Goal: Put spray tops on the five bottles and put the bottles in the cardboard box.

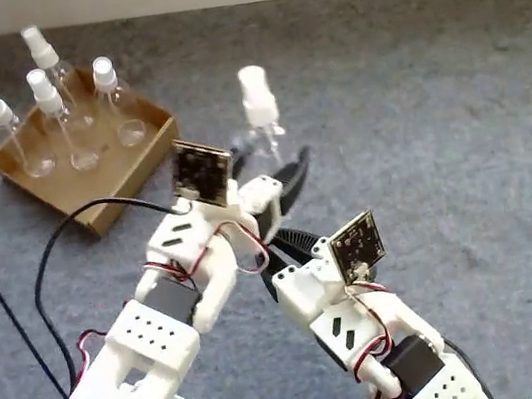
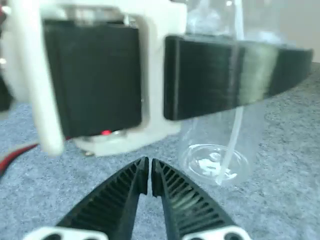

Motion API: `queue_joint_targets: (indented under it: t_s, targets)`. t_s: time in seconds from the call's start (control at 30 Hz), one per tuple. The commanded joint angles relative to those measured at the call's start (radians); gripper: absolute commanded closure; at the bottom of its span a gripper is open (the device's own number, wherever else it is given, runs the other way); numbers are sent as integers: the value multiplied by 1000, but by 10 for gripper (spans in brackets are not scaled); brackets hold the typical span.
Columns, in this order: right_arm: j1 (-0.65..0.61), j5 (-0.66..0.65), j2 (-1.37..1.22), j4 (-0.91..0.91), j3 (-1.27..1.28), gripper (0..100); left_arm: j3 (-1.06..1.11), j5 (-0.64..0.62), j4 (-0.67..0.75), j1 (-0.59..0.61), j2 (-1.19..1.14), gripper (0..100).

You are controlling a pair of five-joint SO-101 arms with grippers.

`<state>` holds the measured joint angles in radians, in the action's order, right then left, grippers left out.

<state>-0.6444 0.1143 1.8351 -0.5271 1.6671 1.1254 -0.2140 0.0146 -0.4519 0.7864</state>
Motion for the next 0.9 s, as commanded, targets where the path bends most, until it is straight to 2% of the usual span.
queue_joint_targets:
  t_s: [0.0, 0.17, 0.3, 0.5, 0.6, 0.87]
  targets:
    - [-7, 12, 7, 24, 174, 993, -67, -20, 31, -47, 27, 875]
    - [-5, 12, 7, 22, 174, 993, 25, -17, 29, -77, 116, 875]
    - [-4, 11, 7, -1, 174, 993, 131, -15, 23, -76, 272, 875]
    - [-4, 11, 7, -18, 174, 993, 173, -14, -215, -71, 506, 875]
    - [-4, 11, 7, -18, 174, 993, 171, -14, -261, -64, 576, 875]
    - [-5, 11, 7, -73, 174, 993, 166, -14, -258, 177, 545, 875]
